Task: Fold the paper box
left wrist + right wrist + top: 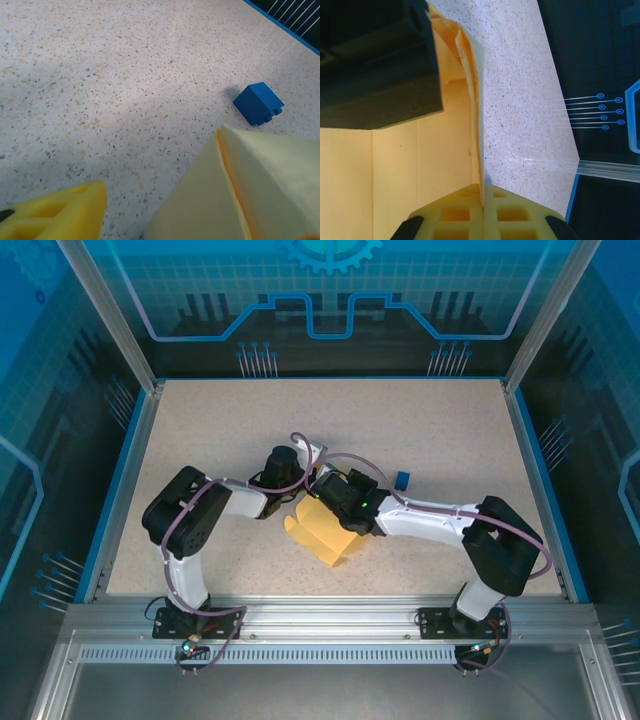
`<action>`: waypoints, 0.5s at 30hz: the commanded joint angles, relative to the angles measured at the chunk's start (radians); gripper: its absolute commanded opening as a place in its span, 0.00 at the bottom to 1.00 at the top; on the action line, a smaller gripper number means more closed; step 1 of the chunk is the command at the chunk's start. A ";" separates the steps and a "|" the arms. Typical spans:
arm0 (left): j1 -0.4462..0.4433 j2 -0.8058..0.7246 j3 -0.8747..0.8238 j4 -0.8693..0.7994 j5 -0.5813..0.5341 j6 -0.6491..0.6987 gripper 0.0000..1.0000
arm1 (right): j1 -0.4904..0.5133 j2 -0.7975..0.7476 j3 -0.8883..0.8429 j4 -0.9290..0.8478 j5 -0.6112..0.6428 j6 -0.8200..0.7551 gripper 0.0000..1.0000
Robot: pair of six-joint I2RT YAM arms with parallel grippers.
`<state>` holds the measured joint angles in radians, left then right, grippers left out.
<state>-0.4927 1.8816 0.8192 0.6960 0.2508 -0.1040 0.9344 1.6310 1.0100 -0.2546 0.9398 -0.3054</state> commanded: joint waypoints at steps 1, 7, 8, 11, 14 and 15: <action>0.005 0.020 0.029 -0.015 -0.019 0.005 0.58 | -0.008 -0.033 0.001 -0.002 -0.020 0.028 0.00; 0.005 0.019 0.026 -0.034 -0.108 0.003 0.39 | -0.009 -0.039 -0.005 -0.003 -0.030 0.036 0.00; 0.005 0.016 0.022 -0.032 -0.131 -0.001 0.37 | -0.008 -0.039 -0.005 -0.004 -0.033 0.038 0.00; 0.006 0.005 0.017 -0.032 -0.188 -0.027 0.32 | -0.004 -0.039 -0.006 -0.010 -0.052 0.051 0.00; 0.007 0.002 0.024 -0.046 -0.243 -0.067 0.24 | 0.008 -0.033 -0.009 -0.020 -0.065 0.073 0.00; 0.007 0.001 0.027 -0.057 -0.270 -0.082 0.21 | 0.013 -0.028 -0.008 -0.024 -0.063 0.080 0.00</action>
<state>-0.5163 1.8843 0.8288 0.6853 0.1802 -0.1303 0.9283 1.6287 1.0096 -0.2424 0.8921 -0.2676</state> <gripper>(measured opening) 0.227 0.047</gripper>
